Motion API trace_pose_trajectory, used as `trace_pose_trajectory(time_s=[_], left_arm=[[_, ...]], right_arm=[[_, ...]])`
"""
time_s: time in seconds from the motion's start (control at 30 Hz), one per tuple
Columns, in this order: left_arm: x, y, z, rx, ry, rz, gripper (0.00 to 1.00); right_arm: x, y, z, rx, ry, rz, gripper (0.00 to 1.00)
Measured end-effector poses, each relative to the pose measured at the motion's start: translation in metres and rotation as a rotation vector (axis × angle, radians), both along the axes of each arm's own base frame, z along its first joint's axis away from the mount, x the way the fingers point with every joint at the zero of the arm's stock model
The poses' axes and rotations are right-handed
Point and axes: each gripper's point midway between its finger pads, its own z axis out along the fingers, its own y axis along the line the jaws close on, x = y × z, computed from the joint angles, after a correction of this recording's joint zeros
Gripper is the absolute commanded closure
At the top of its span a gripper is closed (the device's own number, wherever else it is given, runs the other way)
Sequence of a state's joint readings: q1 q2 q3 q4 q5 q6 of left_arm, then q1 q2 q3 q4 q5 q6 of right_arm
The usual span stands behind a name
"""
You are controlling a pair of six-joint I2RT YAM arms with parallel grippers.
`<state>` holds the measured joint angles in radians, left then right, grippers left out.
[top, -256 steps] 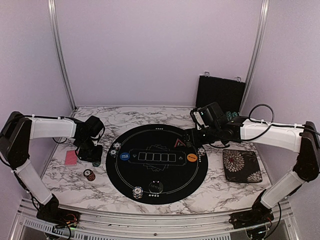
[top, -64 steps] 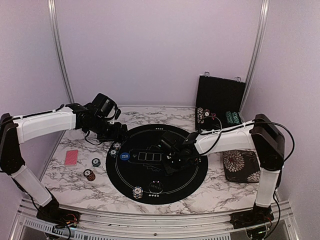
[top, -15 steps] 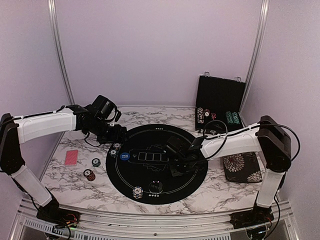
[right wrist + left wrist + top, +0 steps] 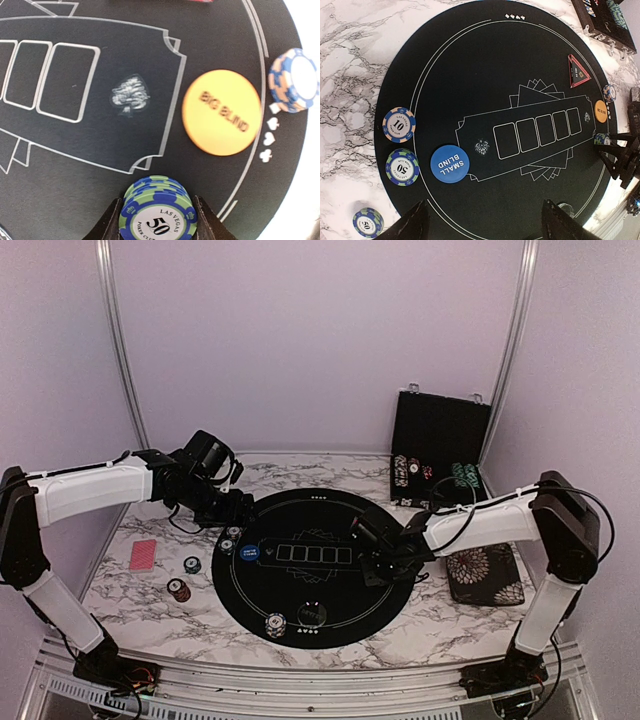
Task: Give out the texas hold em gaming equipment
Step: Move the pile of poker chips to the big blind area.
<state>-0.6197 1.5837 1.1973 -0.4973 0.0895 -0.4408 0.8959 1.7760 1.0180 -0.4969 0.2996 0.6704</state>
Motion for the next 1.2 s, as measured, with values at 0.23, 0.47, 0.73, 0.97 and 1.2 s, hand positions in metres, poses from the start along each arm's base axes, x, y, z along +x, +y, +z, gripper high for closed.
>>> trace_pose_trajectory(time_s=[0.23,0.47,0.73,0.97,1.2], left_arm=[[0.0,0.0,-0.002,0.003,0.005,0.0,0.22],[0.0,0.0,-0.002,0.003,0.005,0.0,0.22],[0.0,0.0,-0.002,0.003,0.005,-0.001,0.22],[0.002,-0.001,0.001,0.0,-0.003,-0.003,0.22],[0.002,-0.002,0.003,-0.002,-0.006,-0.004,0.22]], right_arm=[[0.008,-0.022,0.0,0.009,-0.012,-0.056,0.64],[0.019,-0.046,-0.001,0.012,-0.028,-0.109,0.64],[0.03,-0.065,-0.001,0.007,-0.039,-0.146,0.64],[0.039,-0.074,-0.001,0.003,-0.046,-0.16,0.64],[0.047,-0.084,-0.001,-0.003,-0.053,-0.174,0.64]])
